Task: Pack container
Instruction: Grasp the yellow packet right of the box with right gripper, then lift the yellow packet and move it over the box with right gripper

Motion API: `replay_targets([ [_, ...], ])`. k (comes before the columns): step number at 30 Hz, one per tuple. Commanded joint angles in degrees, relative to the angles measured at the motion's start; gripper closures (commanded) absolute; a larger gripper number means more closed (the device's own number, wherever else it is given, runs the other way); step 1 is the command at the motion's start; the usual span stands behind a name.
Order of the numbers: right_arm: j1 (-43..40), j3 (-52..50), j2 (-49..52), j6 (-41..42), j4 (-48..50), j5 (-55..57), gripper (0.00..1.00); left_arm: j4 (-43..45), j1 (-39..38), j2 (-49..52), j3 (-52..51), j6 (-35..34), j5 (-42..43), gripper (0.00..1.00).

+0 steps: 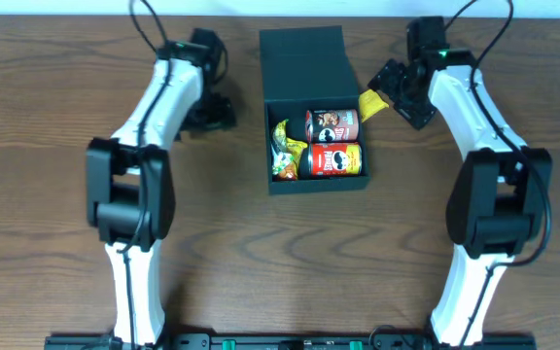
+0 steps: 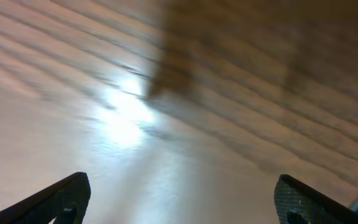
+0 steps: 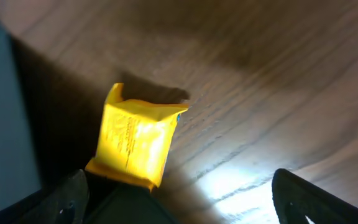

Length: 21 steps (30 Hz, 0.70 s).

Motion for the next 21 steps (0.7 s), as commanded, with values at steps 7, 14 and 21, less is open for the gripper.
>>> replay_targets([
  [7, 1.86, 0.79, 1.44, 14.95, 4.04, -3.74, 0.06, -0.24, 0.39, -7.21, 2.29, 2.19, -3.74, 0.04],
  [14, 3.23, 0.79, 2.21, 19.74, 5.86, -2.49, 0.07, -0.33, 0.39, -7.21, 2.27, 2.8, -3.96, 0.04],
  [21, 3.23, 0.79, 5.25, 21.03, 5.81, -3.19, 0.08, -0.24, 0.39, -7.21, 2.27, 3.43, -3.96, 0.05],
])
